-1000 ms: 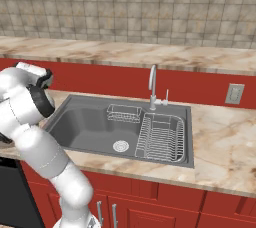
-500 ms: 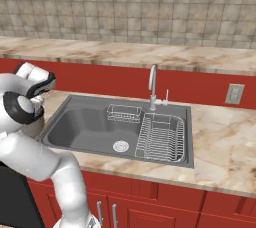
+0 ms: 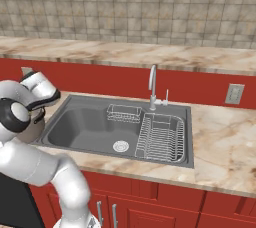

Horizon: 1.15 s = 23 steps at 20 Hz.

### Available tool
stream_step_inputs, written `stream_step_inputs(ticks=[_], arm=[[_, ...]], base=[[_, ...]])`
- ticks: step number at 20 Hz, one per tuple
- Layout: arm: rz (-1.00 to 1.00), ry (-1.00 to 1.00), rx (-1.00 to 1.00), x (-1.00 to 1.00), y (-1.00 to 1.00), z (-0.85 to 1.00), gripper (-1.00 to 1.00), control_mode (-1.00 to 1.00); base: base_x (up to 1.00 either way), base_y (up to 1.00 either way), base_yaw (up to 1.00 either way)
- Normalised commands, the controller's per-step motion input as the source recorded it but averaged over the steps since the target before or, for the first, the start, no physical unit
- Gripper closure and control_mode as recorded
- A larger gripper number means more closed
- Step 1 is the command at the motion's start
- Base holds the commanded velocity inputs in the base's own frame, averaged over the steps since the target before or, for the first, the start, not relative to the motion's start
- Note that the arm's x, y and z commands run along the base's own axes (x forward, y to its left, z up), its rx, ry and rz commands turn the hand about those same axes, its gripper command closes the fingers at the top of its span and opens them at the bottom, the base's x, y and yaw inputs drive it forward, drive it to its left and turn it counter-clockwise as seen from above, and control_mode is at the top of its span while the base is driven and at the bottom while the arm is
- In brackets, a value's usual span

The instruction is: Dump the corn from the pot into the sink. Then turn on the water and wash the corn. Then turn off the water and put the corn back in the pot.

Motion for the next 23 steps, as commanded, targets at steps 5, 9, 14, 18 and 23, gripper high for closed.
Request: stream_step_inputs(ticks=[5,9,14,18,23], arm=[[0.22,0.0,0.0,-0.33,-0.2,0.8,-1.0,-1.0],[0.18,0.0,0.0,-0.29,-0.31,1.0,-1.0,-1.0],[0.11,0.0,0.0,-0.42,-0.55,0.95,-1.0,-1.0],[0.02,0.11,-0.01,-0.5,-0.81,0.7,-1.0,-1.0],[0.0,0.29,-0.12,-0.35,-0.95,0.54,-1.0,-1.0]], base=[[0.0,0.0,0.0],[0.0,0.0,0.0],[0.0,0.0,0.0],[0.0,0.0,0.0],[0.0,0.0,0.0]])
